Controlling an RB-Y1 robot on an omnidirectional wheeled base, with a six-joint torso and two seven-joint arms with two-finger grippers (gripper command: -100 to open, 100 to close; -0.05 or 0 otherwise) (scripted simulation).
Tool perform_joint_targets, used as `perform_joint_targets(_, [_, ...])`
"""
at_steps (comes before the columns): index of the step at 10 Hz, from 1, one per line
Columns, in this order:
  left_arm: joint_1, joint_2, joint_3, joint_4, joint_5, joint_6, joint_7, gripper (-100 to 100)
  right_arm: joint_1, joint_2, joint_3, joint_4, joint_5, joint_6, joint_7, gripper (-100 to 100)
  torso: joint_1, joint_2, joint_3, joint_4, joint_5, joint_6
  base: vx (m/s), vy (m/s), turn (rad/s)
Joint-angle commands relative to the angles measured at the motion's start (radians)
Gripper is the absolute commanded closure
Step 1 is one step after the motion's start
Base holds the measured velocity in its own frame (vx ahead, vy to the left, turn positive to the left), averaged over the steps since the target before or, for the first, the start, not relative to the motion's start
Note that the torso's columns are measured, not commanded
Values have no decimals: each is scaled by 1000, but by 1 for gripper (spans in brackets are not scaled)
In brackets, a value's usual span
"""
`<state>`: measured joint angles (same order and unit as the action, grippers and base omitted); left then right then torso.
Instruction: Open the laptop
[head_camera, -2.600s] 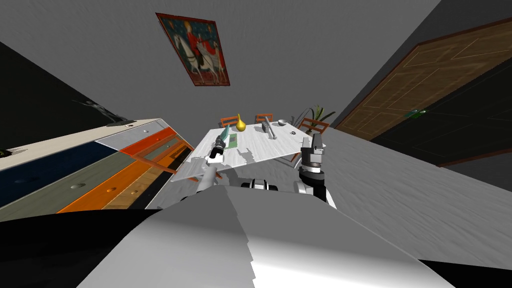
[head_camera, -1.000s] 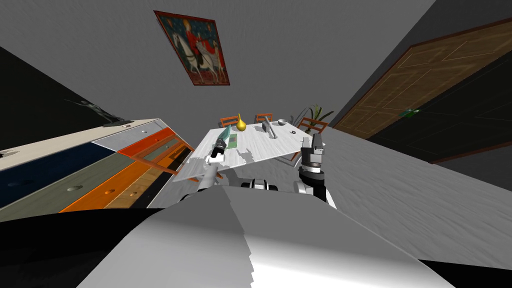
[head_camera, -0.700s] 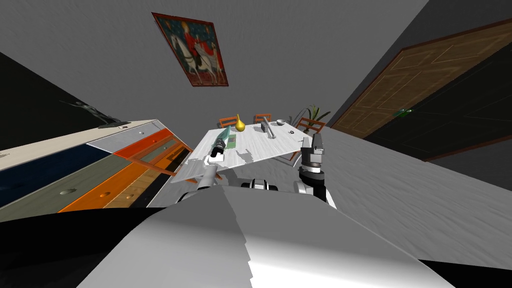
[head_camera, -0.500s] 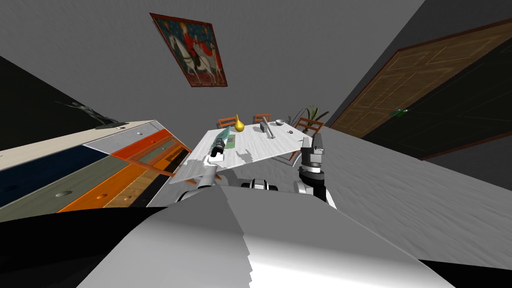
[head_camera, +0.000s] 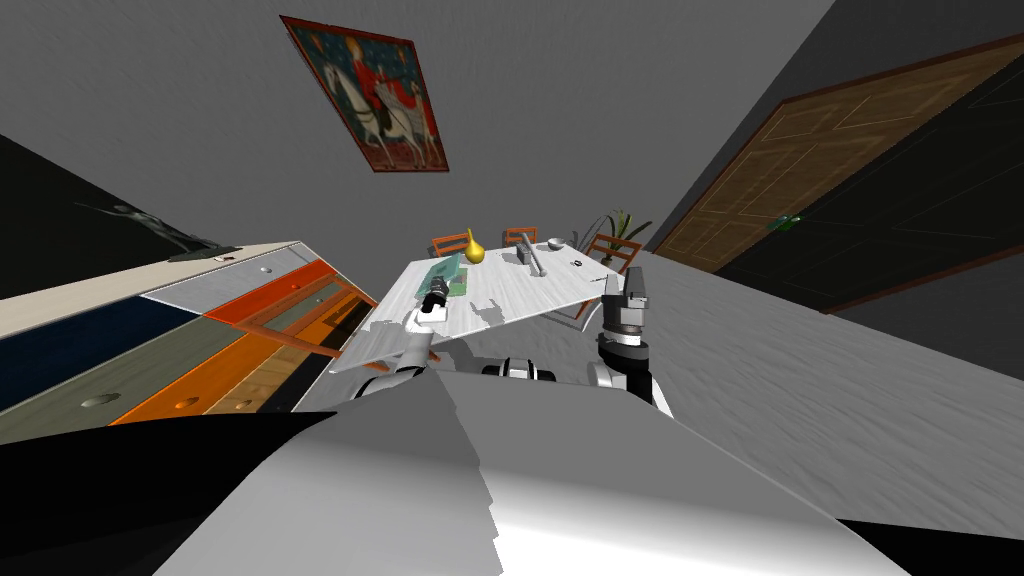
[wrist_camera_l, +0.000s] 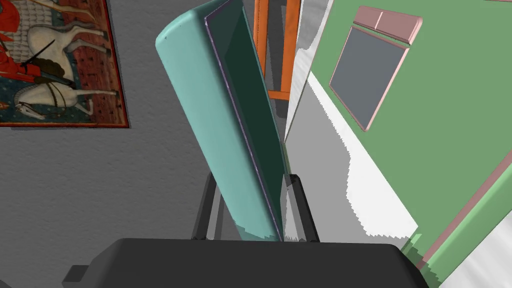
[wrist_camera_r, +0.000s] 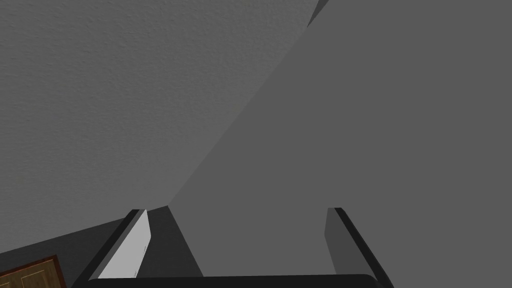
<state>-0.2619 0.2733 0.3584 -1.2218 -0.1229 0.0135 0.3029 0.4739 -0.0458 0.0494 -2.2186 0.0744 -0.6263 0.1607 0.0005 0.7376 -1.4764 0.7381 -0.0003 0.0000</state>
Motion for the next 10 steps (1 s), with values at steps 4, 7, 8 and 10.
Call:
perform_joint_targets(4, [-41, 26, 5, -23, -13, 77, 4, -100, 0, 0, 0, 0, 0, 0, 0, 0, 1, 2, 1, 0, 1, 0, -37, 3, -36])
perform_joint_targets(7, [-62, 44, 4, -48, -14, 129, 14, -100, 0, 0, 0, 0, 0, 0, 0, 0, -2, 2, 1, 1, -1, 0, -34, 5, -24])
perform_joint_targets(8, [-69, 49, 4, -56, -14, 147, 17, -100, 0, 0, 0, 0, 0, 0, 0, 0, -2, 2, 1, 1, -1, 0, -31, 1, -32])
perform_joint_targets(10, [-66, 49, 3, -65, -14, 154, 18, -100, 0, 0, 0, 0, 0, 0, 0, 0, -2, 2, 1, 1, -1, 0, -23, 3, -21])
